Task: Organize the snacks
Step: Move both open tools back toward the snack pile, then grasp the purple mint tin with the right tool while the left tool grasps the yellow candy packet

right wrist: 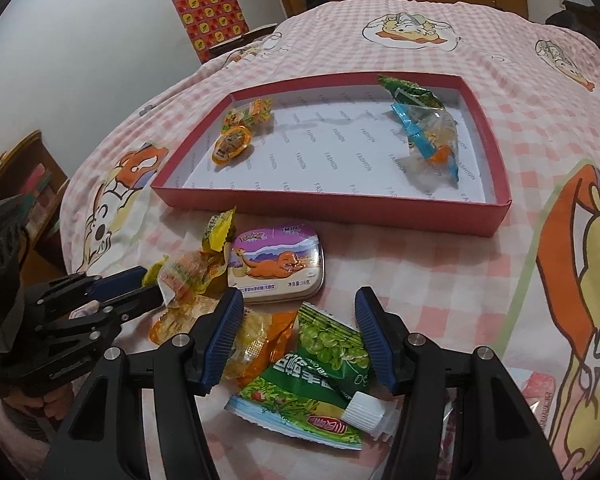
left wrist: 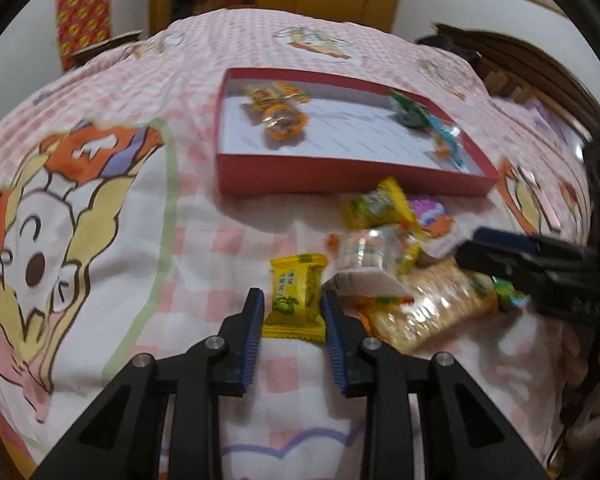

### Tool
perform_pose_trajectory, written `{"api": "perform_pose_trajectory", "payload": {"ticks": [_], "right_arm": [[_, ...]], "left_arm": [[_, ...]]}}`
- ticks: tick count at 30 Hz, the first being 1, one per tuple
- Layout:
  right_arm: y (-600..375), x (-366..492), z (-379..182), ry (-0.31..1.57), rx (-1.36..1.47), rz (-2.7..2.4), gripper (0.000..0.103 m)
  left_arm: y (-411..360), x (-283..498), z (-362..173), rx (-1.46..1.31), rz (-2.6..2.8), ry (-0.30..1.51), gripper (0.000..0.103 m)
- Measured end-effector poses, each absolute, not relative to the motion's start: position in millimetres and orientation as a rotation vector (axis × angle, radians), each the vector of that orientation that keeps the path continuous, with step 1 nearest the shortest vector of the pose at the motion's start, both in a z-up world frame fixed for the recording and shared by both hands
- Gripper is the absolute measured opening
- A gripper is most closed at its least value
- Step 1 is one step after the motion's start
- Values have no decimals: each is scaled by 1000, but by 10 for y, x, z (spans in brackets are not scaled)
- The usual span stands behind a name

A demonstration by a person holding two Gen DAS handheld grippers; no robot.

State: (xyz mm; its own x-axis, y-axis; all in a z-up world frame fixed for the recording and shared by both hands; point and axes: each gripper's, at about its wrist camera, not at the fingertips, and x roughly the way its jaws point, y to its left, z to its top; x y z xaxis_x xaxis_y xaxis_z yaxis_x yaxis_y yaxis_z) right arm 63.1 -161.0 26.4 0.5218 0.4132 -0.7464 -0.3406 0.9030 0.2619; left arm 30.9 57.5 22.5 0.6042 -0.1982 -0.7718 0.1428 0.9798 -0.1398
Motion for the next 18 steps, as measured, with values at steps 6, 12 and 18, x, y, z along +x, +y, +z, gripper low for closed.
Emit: {"api": "perform_pose_trajectory", "payload": {"ticks": [6, 12, 18], "right_arm": [[-1568, 651, 263, 922, 74, 453, 60], [-1497, 718, 208, 927, 88, 429, 67], [-1354, 737, 194, 915, 22, 405, 72]], "left_arm": [[686, 346, 220, -127, -181, 882, 31], [714, 355, 188, -147, -172, 877, 31], [690, 363, 172, -138, -167, 872, 31]]}}
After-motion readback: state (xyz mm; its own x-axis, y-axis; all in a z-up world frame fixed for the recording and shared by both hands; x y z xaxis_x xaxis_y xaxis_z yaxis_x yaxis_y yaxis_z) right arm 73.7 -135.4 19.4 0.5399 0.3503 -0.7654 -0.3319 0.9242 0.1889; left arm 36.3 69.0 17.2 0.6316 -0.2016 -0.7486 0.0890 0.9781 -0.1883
